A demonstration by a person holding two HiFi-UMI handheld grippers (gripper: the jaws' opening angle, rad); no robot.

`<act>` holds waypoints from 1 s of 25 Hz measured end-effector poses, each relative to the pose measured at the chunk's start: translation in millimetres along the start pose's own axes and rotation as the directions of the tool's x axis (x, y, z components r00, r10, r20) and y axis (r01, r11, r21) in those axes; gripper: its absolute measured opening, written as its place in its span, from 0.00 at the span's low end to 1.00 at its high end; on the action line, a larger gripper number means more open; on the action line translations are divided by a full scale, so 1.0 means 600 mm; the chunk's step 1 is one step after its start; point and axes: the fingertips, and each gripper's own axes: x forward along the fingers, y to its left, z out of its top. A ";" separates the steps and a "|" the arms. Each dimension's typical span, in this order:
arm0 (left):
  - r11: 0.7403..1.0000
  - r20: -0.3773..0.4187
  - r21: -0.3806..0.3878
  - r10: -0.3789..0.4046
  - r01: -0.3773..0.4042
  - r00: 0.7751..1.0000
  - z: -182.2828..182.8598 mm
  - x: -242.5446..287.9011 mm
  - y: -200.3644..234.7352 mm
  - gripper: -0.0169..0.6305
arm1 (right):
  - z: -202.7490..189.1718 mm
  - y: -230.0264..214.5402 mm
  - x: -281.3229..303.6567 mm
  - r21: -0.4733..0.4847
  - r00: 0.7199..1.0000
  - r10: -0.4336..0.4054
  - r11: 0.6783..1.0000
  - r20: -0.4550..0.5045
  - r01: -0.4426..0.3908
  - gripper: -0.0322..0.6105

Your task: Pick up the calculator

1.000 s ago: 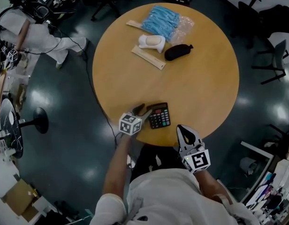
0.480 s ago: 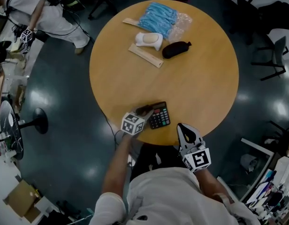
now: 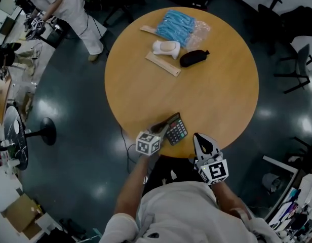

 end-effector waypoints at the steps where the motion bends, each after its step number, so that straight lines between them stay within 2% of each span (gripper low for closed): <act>1: 1.000 0.012 0.003 0.024 -0.024 1.000 0.001 -0.008 -0.004 0.14 | 0.001 0.004 -0.002 -0.005 1.000 0.002 1.000 0.004 -0.002 0.07; 5: 0.988 0.060 0.038 0.149 -0.152 0.987 0.014 -0.051 -0.018 0.12 | 0.016 0.020 -0.010 -0.031 1.000 0.011 0.999 0.028 -0.010 0.07; 8: 0.977 0.085 0.038 0.206 -0.210 0.975 0.012 -0.076 -0.018 0.11 | 0.024 0.029 -0.019 -0.045 0.999 0.006 0.999 0.050 -0.003 0.07; 11: 0.960 0.133 0.076 0.257 -0.269 0.957 0.024 -0.108 -0.016 0.11 | 0.034 0.039 -0.026 -0.055 0.997 -0.002 0.998 0.072 0.006 0.07; 14: 0.928 0.220 0.133 0.314 -0.347 0.924 0.056 -0.168 -0.044 0.11 | 0.044 0.050 -0.040 -0.070 0.996 -0.004 0.998 0.087 0.010 0.07; 18: 0.871 0.367 0.213 0.349 -0.443 0.862 0.117 -0.269 -0.115 0.11 | 0.059 0.059 -0.056 -0.095 0.994 -0.008 0.995 0.112 0.019 0.07; 21: 0.859 0.453 0.209 0.339 -0.468 0.825 0.156 -0.322 -0.155 0.11 | 0.074 0.058 -0.059 -0.097 0.990 -0.026 0.994 0.140 0.040 0.07; 25: 0.857 0.516 0.202 0.317 -0.473 0.796 0.186 -0.351 -0.182 0.11 | 0.089 0.052 -0.062 -0.088 0.985 -0.047 0.994 0.166 0.063 0.07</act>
